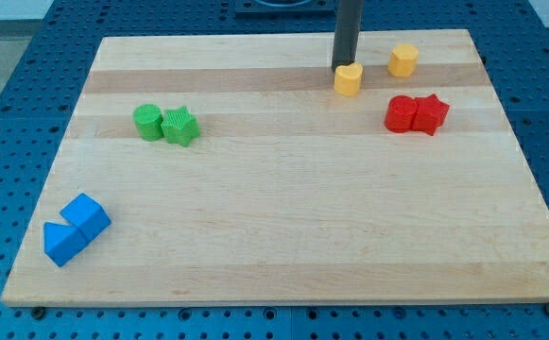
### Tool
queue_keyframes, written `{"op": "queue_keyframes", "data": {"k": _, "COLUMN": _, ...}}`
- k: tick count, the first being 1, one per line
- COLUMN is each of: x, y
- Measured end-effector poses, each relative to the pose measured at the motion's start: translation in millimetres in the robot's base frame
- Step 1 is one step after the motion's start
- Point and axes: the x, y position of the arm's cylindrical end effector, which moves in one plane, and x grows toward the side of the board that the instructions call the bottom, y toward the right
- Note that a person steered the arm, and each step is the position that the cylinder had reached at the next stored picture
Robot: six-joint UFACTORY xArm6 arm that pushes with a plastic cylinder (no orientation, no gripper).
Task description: Place the hexagon over the red circle
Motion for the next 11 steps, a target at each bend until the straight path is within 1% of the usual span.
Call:
{"op": "queue_keyframes", "data": {"k": 1, "x": -70.8, "y": 32.2}}
{"op": "queue_keyframes", "data": {"k": 2, "x": -70.8, "y": 53.8}}
{"op": "queue_keyframes", "data": {"k": 3, "x": -39.4, "y": 95.8}}
{"op": "queue_keyframes", "data": {"k": 4, "x": -12.9, "y": 96.6}}
{"op": "queue_keyframes", "data": {"k": 7, "x": 9.4, "y": 82.6}}
{"op": "queue_keyframes", "data": {"k": 8, "x": 0.1, "y": 127.8}}
{"op": "queue_keyframes", "data": {"k": 9, "x": 3.3, "y": 134.3}}
{"op": "queue_keyframes", "data": {"k": 10, "x": 3.9, "y": 134.3}}
{"op": "queue_keyframes", "data": {"k": 11, "x": 21.0, "y": 112.7}}
